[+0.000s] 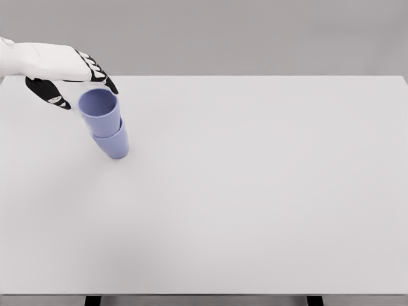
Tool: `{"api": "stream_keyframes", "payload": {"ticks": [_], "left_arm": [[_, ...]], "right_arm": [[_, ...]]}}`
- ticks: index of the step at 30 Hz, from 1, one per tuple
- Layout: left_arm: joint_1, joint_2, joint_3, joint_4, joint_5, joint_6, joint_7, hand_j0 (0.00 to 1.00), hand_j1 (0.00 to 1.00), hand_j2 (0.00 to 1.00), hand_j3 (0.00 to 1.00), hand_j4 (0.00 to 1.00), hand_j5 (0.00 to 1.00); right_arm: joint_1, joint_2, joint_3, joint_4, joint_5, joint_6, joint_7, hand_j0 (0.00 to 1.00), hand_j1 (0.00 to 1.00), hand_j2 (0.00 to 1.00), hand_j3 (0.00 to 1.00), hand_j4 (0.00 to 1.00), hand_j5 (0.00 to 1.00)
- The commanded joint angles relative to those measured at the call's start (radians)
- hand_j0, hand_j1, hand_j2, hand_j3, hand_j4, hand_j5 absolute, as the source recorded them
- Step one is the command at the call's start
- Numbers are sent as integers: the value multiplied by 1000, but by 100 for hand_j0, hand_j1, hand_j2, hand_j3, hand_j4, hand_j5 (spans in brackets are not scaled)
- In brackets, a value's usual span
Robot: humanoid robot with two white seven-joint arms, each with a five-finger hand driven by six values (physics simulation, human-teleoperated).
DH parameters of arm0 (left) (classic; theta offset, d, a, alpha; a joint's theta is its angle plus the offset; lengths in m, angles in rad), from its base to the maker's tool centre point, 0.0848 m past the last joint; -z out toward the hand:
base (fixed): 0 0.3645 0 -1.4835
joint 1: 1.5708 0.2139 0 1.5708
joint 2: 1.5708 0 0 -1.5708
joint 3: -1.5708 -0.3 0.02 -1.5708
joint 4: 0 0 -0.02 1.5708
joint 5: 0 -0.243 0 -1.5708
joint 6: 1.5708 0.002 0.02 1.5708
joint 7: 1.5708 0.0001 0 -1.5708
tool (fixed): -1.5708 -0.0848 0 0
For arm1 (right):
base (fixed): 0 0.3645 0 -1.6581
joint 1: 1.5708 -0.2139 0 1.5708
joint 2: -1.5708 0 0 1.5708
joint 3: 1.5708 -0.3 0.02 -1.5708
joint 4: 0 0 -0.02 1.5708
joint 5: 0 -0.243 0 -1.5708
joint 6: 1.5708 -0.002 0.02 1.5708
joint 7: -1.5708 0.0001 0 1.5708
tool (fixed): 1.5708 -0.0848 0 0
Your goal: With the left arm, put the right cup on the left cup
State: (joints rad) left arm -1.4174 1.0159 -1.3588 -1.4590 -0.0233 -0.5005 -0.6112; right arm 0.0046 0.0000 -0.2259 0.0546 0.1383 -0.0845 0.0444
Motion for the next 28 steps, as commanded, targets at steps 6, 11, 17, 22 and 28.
{"api": "stream_keyframes", "payload": {"ticks": [6,11,17,22,28], "left_arm": [[-2,4,6,-1,14,-4,0,100,100,100,100,100,100],[2,26,55,-9,26,-7,0,100,100,100,100,100,100],[46,41,61,-14,46,-7,0,100,100,100,100,100,100],[64,43,75,-17,45,-7,0,100,100,100,100,100,100],[68,43,78,-18,45,-7,0,100,100,100,100,100,100]], "right_arm": [[0,0,0,-1,0,0,0,100,100,100,100,100,100],[0,0,0,-1,0,0,0,100,100,100,100,100,100],[0,0,0,1,0,0,0,100,100,100,100,100,100],[0,0,0,-1,0,0,0,100,100,100,100,100,100],[0,0,-1,1,0,0,0,100,100,100,100,100,100]]}}
